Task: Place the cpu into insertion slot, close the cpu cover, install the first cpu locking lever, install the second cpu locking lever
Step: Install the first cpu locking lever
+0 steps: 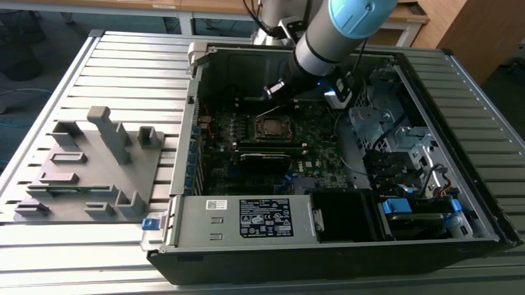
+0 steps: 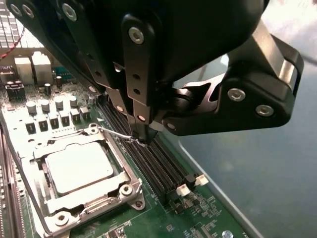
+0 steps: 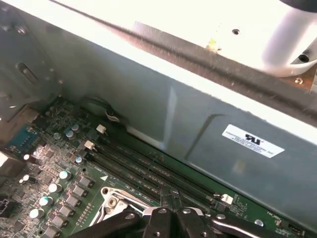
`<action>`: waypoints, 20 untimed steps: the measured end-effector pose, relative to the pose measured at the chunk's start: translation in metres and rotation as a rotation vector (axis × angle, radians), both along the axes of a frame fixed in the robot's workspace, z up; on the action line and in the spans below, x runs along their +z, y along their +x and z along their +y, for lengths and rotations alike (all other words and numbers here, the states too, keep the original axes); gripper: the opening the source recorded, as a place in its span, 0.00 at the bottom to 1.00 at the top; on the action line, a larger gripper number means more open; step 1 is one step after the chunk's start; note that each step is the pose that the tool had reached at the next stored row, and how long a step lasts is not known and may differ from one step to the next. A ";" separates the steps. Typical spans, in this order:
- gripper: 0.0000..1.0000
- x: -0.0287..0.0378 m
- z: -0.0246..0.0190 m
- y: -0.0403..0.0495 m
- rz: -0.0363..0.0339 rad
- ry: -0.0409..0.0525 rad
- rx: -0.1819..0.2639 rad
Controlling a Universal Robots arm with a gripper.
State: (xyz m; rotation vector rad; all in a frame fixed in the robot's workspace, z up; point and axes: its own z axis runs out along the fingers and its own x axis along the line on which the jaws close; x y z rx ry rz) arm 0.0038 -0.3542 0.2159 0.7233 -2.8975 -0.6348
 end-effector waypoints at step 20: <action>0.10 0.0245 -0.0005 -0.0003 -0.0037 -0.0002 0.000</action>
